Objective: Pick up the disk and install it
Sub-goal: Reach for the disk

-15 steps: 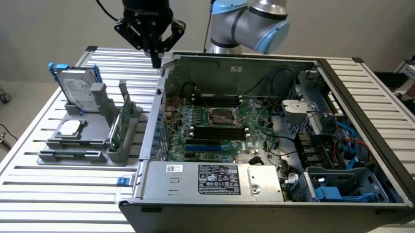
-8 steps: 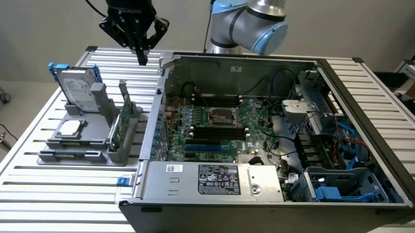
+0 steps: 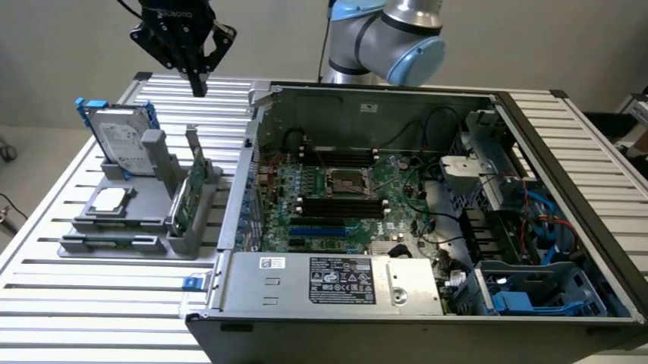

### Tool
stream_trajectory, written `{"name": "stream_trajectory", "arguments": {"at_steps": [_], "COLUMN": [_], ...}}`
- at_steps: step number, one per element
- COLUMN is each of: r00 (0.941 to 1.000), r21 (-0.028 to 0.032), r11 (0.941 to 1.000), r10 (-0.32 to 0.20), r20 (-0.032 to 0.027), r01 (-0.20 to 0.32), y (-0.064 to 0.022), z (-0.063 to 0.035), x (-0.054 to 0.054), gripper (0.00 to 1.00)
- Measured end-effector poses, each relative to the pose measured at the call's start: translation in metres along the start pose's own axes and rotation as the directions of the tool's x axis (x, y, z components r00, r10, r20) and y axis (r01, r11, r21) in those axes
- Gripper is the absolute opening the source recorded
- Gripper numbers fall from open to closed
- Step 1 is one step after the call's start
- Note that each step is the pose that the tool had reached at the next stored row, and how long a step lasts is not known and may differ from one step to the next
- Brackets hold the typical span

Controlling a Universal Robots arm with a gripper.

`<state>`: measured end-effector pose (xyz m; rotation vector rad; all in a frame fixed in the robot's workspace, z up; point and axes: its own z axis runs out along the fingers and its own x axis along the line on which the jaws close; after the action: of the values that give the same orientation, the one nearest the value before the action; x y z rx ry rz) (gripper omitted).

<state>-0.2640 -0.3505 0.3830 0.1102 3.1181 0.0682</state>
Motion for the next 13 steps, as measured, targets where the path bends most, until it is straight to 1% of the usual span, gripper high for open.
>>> {"name": "stream_trajectory", "arguments": {"at_steps": [8, 13], "r00": [1.0000, 1.0000], "r21": [0.0042, 0.0069], "r11": [1.0000, 1.0000], "r10": [0.000, 0.000], "r20": [0.0003, 0.0004], "r01": [0.000, 0.000], "y": [0.0139, 0.0210], "z": [0.0037, 0.0055], "x": [0.038, 0.061], "gripper": [0.11, 0.11]}}
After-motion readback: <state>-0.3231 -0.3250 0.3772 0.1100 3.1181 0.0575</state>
